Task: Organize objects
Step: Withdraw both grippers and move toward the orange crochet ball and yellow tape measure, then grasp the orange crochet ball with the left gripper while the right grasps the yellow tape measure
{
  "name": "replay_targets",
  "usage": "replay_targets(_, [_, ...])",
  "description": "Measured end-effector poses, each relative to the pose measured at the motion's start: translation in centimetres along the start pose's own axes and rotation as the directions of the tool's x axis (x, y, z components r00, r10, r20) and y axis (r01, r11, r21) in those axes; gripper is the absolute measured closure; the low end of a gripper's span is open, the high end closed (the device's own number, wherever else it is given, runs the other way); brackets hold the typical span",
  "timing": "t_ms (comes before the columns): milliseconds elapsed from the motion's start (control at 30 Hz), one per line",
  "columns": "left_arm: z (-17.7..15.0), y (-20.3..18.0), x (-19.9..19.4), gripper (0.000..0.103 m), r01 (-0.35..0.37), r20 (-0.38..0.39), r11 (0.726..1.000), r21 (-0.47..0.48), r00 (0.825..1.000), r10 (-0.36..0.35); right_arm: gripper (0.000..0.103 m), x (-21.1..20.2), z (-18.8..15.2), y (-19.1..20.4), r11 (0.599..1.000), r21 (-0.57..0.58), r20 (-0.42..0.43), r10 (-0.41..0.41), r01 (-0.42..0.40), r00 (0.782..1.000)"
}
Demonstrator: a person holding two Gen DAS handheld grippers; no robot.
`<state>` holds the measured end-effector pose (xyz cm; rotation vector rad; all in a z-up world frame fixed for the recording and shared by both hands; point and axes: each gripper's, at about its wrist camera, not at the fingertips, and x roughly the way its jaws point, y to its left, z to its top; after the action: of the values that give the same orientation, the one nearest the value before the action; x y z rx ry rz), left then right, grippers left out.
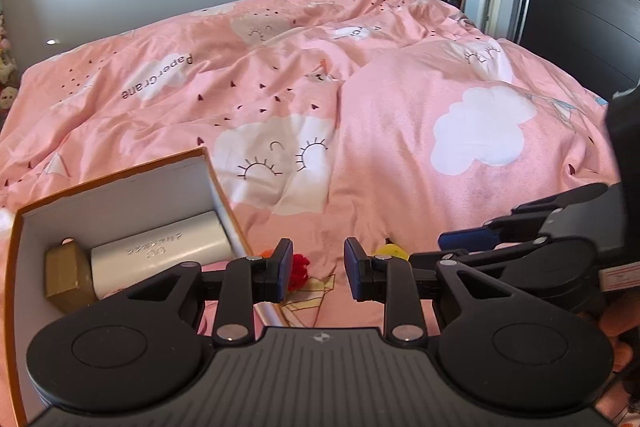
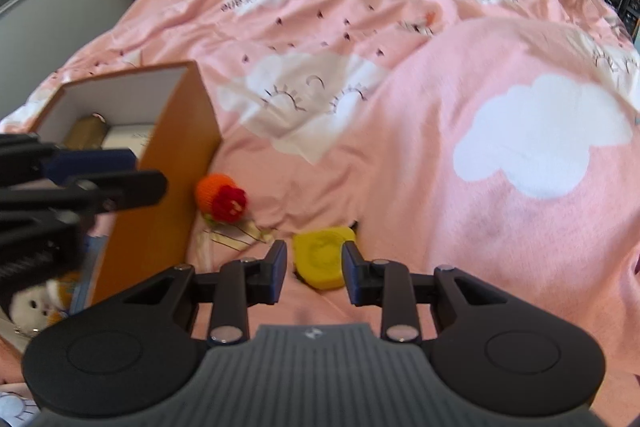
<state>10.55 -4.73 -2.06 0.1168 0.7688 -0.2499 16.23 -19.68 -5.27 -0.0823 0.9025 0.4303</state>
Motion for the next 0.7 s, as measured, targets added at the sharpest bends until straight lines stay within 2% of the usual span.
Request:
replay_targets(200, [0.4, -0.5, 1.3, 0.071, 0.008, -0.033, 0.998, 0.068, 0.999, -0.006, 0.069, 2.5, -0.3, -1.1, 0.999, 0.033, -0.052, 0.018, -0.016, 0.998])
replay_targets(467, [0.6, -1.3, 3.4, 0.07, 0.004, -0.079, 0.993, 0.118, 0.997, 0.005, 0.05, 5.5, 0.0, -1.8, 0.997, 0.062, -0.103, 0.055, -0.049, 0.993])
replay_targets(600, [0.8, -1.6, 4.0, 0.062, 0.0, -0.097, 0.988, 0.157, 0.995, 0.016, 0.049, 6.9, 0.0, -1.8, 0.996, 0.062, -0.127, 0.067, -0.06, 0.99])
replay_targets(700, [0.9, -1.7, 4.6, 0.06, 0.0, -0.122, 0.981, 0.192, 0.992, 0.024, 0.047, 8.0, 0.0, -1.9, 0.996, 0.068, -0.138, 0.064, -0.055, 0.988])
